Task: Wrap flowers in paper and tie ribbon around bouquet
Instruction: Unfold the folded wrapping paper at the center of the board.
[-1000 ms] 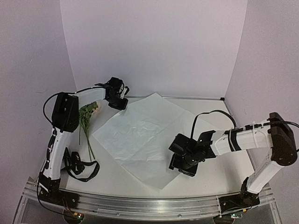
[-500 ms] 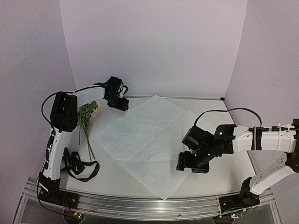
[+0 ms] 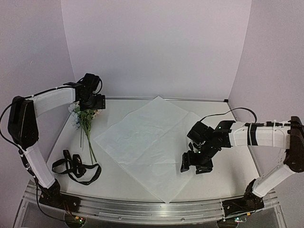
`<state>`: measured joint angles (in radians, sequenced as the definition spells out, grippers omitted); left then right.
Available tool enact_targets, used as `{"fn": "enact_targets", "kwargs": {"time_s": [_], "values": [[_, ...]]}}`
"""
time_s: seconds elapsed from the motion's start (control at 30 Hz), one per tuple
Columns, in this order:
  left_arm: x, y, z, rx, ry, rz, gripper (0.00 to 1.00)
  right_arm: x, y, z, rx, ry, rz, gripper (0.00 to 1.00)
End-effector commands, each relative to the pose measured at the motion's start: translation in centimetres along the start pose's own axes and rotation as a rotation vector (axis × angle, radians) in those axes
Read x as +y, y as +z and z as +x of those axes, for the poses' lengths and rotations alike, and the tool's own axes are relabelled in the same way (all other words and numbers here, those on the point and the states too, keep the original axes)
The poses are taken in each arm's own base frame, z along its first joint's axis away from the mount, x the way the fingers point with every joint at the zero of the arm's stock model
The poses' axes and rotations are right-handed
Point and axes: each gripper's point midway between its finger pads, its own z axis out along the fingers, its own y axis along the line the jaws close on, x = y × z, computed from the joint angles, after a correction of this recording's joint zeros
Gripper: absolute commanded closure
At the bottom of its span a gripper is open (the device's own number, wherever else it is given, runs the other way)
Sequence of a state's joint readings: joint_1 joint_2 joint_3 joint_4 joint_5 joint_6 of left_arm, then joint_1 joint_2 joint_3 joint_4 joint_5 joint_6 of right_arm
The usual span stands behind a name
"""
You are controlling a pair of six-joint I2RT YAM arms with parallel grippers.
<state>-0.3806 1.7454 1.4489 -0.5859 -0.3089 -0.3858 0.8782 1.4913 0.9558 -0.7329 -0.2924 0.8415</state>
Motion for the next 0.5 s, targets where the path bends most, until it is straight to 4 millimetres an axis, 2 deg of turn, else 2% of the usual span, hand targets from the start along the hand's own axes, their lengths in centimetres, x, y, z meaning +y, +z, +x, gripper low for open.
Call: {"fn": "enact_targets", "kwargs": {"time_s": [0.0, 0.13, 0.23, 0.47], "values": [[6.6, -0.9, 2.5, 0.026, -0.165, -0.163, 0.21, 1.2, -0.2, -0.9, 0.013, -0.035, -0.045, 0.25], [9.2, 0.6, 5.4, 0.109, -0.219, -0.18, 0.32, 1.0, 0.2, -1.3, 0.026, -0.023, -0.046, 0.26], [10.2, 2.3, 7.0, 0.148, -0.254, -0.164, 0.38, 1.0, 0.5, -1.7, 0.038, -0.003, -0.053, 0.27], [9.4, 5.2, 8.3, 0.175, -0.26, -0.086, 0.51, 0.9, 1.1, -2.1, 0.05, 0.019, -0.057, 0.29]]}}
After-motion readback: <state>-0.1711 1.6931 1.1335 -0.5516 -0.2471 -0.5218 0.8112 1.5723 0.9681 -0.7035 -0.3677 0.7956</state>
